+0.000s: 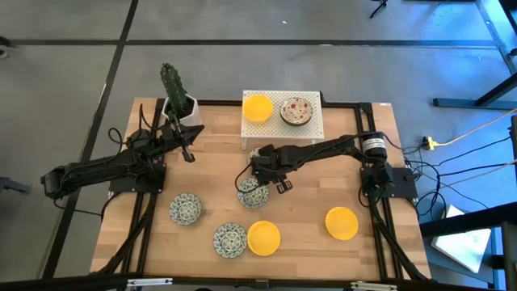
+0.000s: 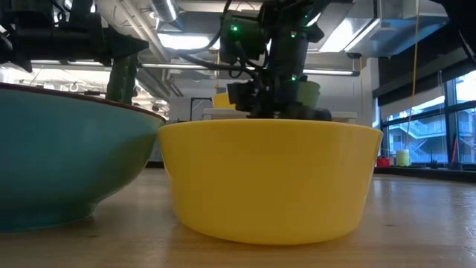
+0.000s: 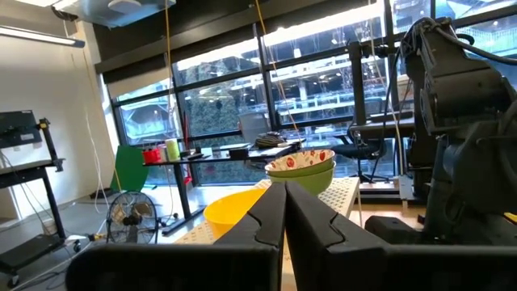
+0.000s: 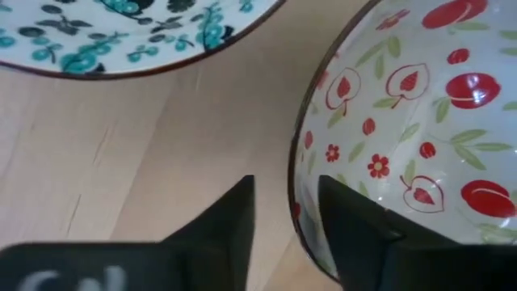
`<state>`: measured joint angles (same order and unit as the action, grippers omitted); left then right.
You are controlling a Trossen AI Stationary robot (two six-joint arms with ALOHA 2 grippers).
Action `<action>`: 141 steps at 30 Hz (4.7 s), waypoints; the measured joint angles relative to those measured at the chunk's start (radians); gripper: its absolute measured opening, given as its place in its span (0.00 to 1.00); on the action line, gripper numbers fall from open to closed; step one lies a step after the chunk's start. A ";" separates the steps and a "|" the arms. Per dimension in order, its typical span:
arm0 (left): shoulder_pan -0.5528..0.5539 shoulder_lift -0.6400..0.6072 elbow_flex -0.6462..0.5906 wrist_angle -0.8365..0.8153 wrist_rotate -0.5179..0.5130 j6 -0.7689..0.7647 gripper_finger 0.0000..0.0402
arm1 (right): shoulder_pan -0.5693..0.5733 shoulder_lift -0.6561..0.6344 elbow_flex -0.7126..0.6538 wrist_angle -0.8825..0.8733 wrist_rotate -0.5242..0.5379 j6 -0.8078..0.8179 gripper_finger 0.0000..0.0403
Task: Pick & Place Mini bowls
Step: Stack the green bowl on top of the green bowl on the shelf, then stack the left yellow bowl on top of the yellow bowl on the shelf
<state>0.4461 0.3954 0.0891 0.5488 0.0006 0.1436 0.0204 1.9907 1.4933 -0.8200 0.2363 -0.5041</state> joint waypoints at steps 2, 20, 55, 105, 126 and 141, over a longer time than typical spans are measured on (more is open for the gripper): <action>0.000 0.000 0.000 0.000 0.000 0.000 0.01 | 0.000 0.000 0.000 0.001 0.004 0.003 0.25; 0.000 0.000 0.000 0.000 0.000 0.000 0.00 | 0.064 -0.003 0.132 -0.128 0.051 0.060 0.04; 0.000 0.000 0.001 0.000 0.000 0.000 0.01 | -0.264 -0.142 0.802 -0.750 0.062 0.227 0.03; 0.000 0.000 0.001 -0.003 0.000 0.008 0.02 | -0.391 -0.137 0.491 -0.745 0.027 0.233 0.30; 0.000 0.000 0.000 -0.002 0.000 0.008 0.00 | -0.387 -0.139 0.673 -0.751 0.025 0.268 0.32; 0.000 0.000 0.000 -0.003 0.000 0.001 0.01 | -0.352 -0.142 0.682 -0.753 -0.058 0.253 0.26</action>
<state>0.4458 0.3954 0.0887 0.5461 0.0006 0.1444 -0.3319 1.8487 2.1753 -1.5725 0.1779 -0.2516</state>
